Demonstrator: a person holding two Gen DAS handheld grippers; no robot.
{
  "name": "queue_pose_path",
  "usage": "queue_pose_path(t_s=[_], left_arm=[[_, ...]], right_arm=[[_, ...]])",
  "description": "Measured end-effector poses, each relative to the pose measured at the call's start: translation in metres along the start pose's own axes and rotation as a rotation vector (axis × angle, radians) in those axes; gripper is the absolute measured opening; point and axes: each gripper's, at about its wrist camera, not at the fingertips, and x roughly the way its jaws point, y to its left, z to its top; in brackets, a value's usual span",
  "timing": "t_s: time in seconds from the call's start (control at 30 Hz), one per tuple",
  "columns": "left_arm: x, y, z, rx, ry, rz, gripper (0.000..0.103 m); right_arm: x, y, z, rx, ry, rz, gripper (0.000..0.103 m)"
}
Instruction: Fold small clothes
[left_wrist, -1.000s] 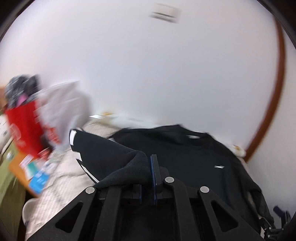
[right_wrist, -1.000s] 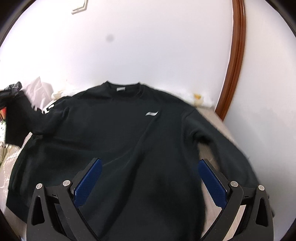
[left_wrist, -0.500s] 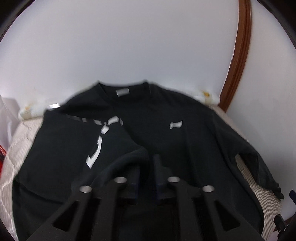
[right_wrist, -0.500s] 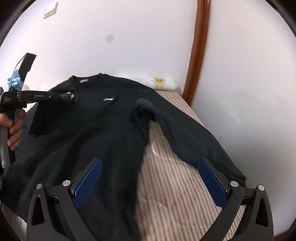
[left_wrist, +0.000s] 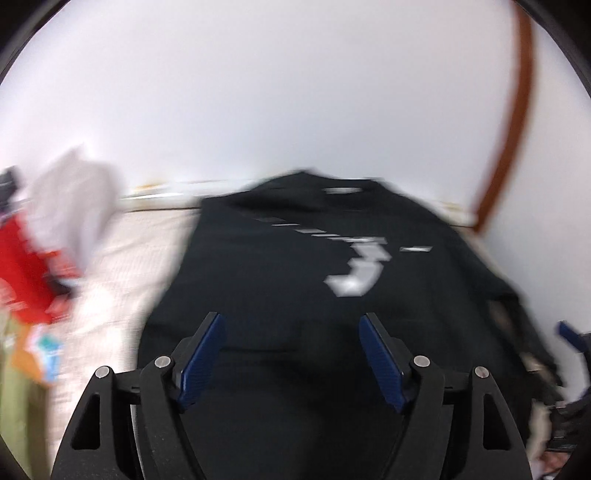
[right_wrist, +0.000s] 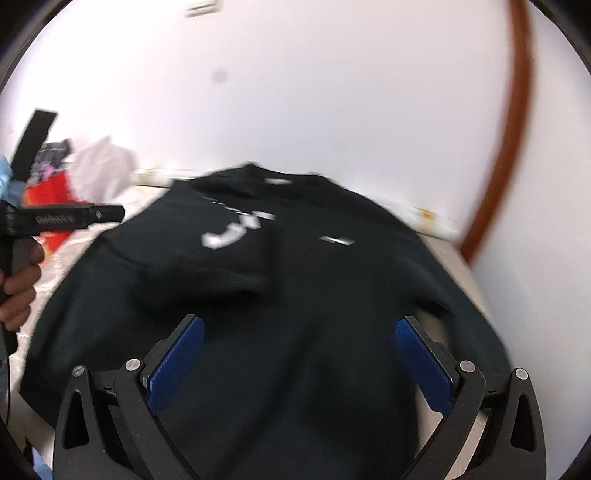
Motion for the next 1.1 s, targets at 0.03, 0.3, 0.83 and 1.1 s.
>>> queue_pose_path(t_s=[0.03, 0.3, 0.83, 1.1], left_arm=[[0.004, 0.022, -0.002, -0.024, 0.003, 0.044, 0.074], [0.062, 0.101, -0.006, -0.105, 0.071, 0.178, 0.074], [0.116, 0.100, -0.020, -0.156, 0.112, 0.130, 0.074], [0.116, 0.099, -0.021, -0.153, 0.114, 0.132, 0.074]], right_arm=[[0.007, 0.011, 0.006, -0.010, 0.004, 0.021, 0.101], [0.094, 0.101, 0.035, -0.105, 0.112, 0.166, 0.097], [0.140, 0.076, 0.042, -0.029, 0.116, 0.153, 0.016], [0.125, -0.086, 0.037, 0.265, 0.107, -0.074, 0.021]])
